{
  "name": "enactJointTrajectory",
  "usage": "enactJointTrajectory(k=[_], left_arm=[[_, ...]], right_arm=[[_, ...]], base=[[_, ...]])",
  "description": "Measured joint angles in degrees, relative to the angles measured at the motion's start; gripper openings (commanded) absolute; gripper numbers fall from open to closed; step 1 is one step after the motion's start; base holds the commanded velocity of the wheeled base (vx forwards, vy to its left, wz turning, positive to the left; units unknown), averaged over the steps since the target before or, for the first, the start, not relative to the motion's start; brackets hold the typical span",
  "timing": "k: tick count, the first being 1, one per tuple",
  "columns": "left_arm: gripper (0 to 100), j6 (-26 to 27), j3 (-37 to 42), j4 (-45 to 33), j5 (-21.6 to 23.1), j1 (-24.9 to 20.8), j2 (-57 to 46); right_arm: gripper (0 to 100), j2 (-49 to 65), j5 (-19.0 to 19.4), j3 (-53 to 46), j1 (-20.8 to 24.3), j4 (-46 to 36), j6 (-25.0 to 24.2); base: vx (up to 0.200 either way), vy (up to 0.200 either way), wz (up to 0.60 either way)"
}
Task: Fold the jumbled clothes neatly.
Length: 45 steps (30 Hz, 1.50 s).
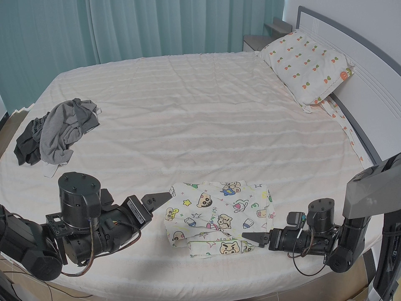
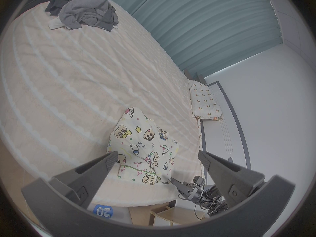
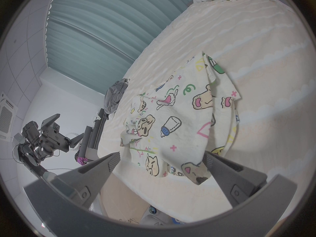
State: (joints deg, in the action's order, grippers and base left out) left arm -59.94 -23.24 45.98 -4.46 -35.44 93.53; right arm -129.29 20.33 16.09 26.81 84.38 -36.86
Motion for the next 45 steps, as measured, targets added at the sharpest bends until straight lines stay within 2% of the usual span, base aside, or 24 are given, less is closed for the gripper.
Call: enactJointTrajectory(k=[3, 4, 13, 17, 21, 26, 30, 45], left_arm=[[100, 0.00, 0.02, -0.02, 0.00, 0.00, 0.00], [100, 0.00, 0.04, -0.02, 0.00, 0.00, 0.02], [100, 0.00, 0.17, -0.04, -0.02, 0.07, 0.13], [100, -0.05, 0.26, -0.04, 0.00, 0.13, 0.13], [100, -0.07, 0.26, -0.04, 0.00, 0.29, 0.16], [100, -0.07, 0.28, -0.04, 0.00, 0.50, 0.22], [100, -0.07, 0.30, -0.04, 0.00, 0.66, 0.29], [100, -0.07, 0.30, -0.04, 0.01, 0.82, 0.38]], right_arm=[[100, -0.78, -0.11, 0.57, 0.06, 0.00, 0.02], [0, -1.08, -0.13, 0.79, 0.06, 0.02, 0.02], [0, -2.38, -0.09, 0.27, -0.49, 0.63, 1.07], [0, -2.16, 1.45, -1.44, -1.49, 3.63, 1.15], [0, -1.41, 7.44, -3.78, -3.63, 4.51, 1.28], [0, -0.15, 13.00, -5.33, -9.12, 4.62, 1.37], [0, 0.77, 16.66, -6.21, -11.81, 4.62, 1.37], [0, -0.23, 17.48, -6.03, -13.73, 3.54, 1.37]], base=[[0.000, 0.000, 0.00], [0.000, 0.000, 0.00], [0.000, 0.000, 0.00], [0.000, 0.000, 0.00], [0.000, 0.000, 0.00], [0.000, 0.000, 0.00], [0.000, 0.000, 0.00], [0.000, 0.000, 0.00]])
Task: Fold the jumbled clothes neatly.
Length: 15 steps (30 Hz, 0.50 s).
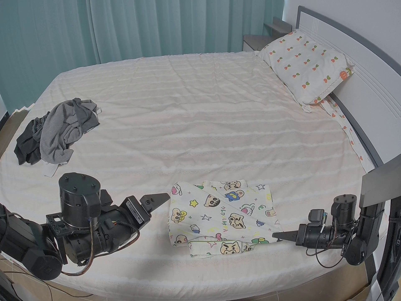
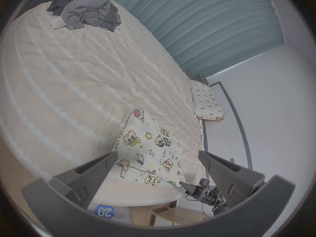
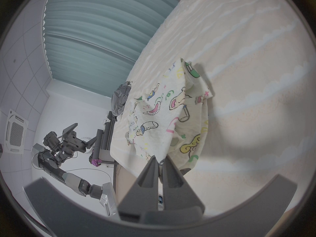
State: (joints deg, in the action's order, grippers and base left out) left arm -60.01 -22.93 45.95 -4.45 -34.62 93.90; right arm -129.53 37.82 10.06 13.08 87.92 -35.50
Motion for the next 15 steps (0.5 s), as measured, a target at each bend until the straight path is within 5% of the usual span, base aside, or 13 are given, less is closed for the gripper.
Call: enactJointTrajectory(k=[1, 15], left_arm=[[100, 0.00, 0.00, 0.00, 0.00, 0.00, 0.00], [100, 0.00, 0.00, 0.00, 0.00, 0.00, 0.09]], right_arm=[[100, -0.33, -0.02, 0.22, -0.07, -0.01, 0.02], [100, -0.57, -0.34, 2.47, -2.61, 0.98, 0.79]], base=[[0.000, 0.000, 0.00], [0.000, 0.000, 0.00]])
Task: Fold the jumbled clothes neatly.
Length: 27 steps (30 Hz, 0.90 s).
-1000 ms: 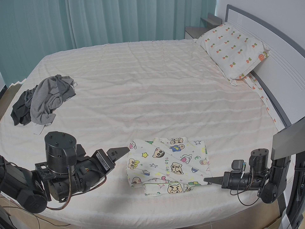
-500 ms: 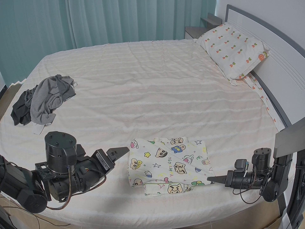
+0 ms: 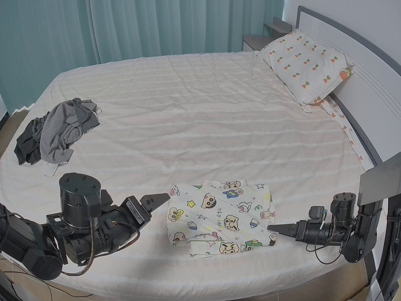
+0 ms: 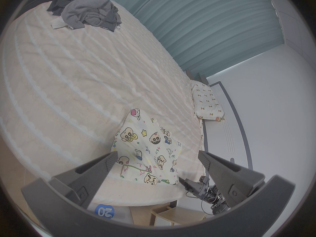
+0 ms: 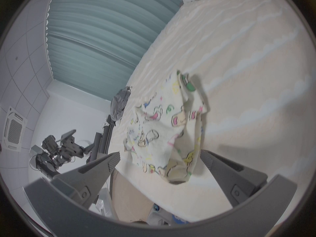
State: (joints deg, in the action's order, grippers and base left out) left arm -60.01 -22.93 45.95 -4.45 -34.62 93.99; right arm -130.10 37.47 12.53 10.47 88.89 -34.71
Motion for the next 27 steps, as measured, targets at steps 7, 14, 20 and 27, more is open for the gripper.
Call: enactJointTrajectory(k=[7, 14, 20, 27], left_arm=[[100, -0.01, -0.09, 0.04, 0.00, 0.00, 0.00], [100, 0.00, 0.02, 0.09, 0.07, -0.05, 0.00], [100, -0.06, 0.11, 0.06, 0.10, -0.11, 0.20], [100, -0.22, 0.13, 0.09, 0.10, -0.16, 0.96]], right_arm=[[100, 3.04, 0.10, 5.85, -4.13, -0.11, -0.05], [100, 2.45, -0.15, 16.30, -3.12, -6.75, -0.18], [100, -0.50, -0.37, 26.14, -0.55, -16.31, -0.18], [100, -2.54, -0.41, 31.79, 2.50, -20.14, -0.11]], base=[[0.000, 0.000, 0.00], [0.000, 0.000, 0.00], [0.000, 0.000, 0.00], [0.000, 0.000, 0.00]])
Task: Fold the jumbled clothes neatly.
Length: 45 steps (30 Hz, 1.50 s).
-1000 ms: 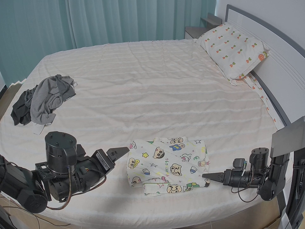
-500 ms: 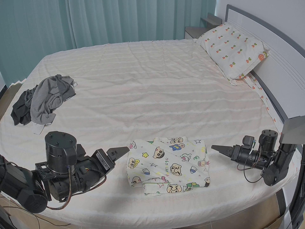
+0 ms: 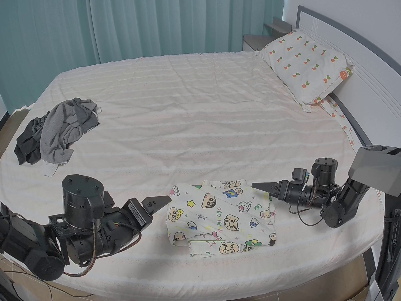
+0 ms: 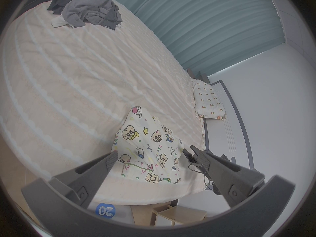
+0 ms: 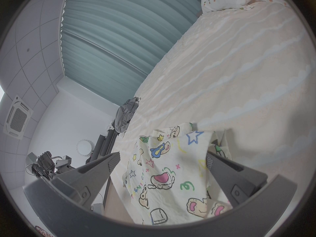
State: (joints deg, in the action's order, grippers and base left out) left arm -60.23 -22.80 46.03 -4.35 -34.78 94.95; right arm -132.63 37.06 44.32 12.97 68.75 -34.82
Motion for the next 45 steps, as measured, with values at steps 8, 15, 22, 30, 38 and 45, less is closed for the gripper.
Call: enactJointTrajectory(k=[8, 15, 22, 30, 38, 45], left_arm=[[100, -0.04, 0.04, 0.00, -0.10, -0.05, 0.52], [100, -0.04, 0.04, 0.00, -0.10, 0.00, 0.69], [100, -0.01, 0.04, 0.00, -0.10, 0.05, 0.80], [100, -0.04, 0.04, 0.00, -0.10, 0.06, 0.85], [100, -0.04, 0.04, 0.00, -0.11, 0.05, 0.85], [100, -0.04, 0.04, 0.00, -0.10, 0.00, 0.85]], right_arm=[[100, -0.83, 0.00, 1.60, 0.17, -0.11, 0.00], [100, -1.73, 0.00, 2.34, 0.56, -0.38, 0.11], [0, -2.45, 0.00, 4.53, 0.52, -5.10, 1.02], [0, -2.56, -0.02, 5.18, -0.60, -5.40, 1.38], [0, -2.56, -0.22, 5.64, -2.47, -4.90, 4.33], [0, -2.60, -1.80, 7.29, -4.10, -4.92, 4.41]], base=[[0.000, 0.000, 0.00], [0.000, 0.000, 0.00], [0.000, 0.000, 0.00], [0.000, 0.000, 0.00], [0.000, 0.000, 0.00], [0.000, 0.000, 0.00]])
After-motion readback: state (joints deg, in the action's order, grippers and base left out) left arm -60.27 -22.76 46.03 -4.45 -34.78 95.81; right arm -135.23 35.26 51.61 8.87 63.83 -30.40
